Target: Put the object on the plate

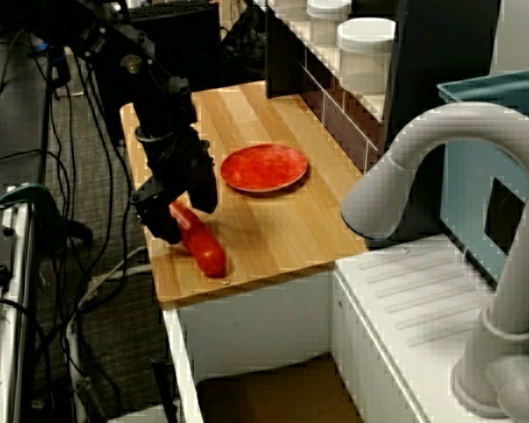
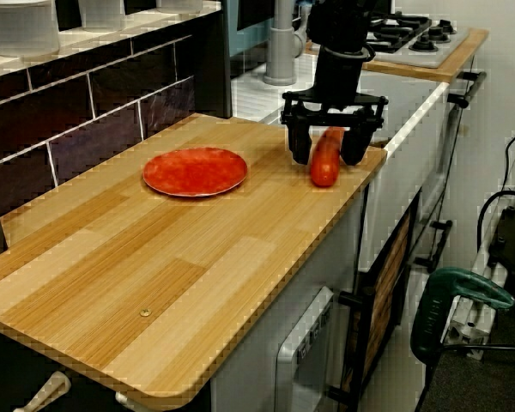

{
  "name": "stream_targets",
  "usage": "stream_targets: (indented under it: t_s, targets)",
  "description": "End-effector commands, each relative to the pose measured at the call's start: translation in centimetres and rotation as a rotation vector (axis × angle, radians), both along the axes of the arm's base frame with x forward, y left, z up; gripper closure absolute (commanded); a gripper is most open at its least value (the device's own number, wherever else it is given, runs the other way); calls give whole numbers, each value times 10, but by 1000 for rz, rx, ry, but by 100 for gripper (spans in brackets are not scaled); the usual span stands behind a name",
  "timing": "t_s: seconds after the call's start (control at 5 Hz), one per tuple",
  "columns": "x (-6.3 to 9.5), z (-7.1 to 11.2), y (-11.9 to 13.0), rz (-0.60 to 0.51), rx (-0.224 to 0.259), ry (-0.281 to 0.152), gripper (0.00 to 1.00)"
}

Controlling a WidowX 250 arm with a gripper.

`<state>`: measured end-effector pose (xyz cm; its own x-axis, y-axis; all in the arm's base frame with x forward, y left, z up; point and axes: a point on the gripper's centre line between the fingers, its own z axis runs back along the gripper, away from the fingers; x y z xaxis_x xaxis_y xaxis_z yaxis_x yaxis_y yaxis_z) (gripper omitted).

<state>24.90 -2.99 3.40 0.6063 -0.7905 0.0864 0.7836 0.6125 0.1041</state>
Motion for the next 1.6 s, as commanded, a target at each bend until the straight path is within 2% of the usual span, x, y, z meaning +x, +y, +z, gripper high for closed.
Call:
stream_targets:
  t_s: [0.0,0.2,0.4,0.6,0.8,1.0,1.2,1.4]
  targets:
    - [4,5,11,31,-4,-35,100]
    - [5,19,21,51,-20,-35,100]
    - [9,56,42,101,-60,-77,100]
    - [24,77,72,193,-105,-92,100]
    - [50,86,99,261,-117,-98,100]
    - [78,91,118,322,-129,-98,100]
    - [103,73,126,348,-101,-84,100]
    - [105,56,121,331,-71,-69,100]
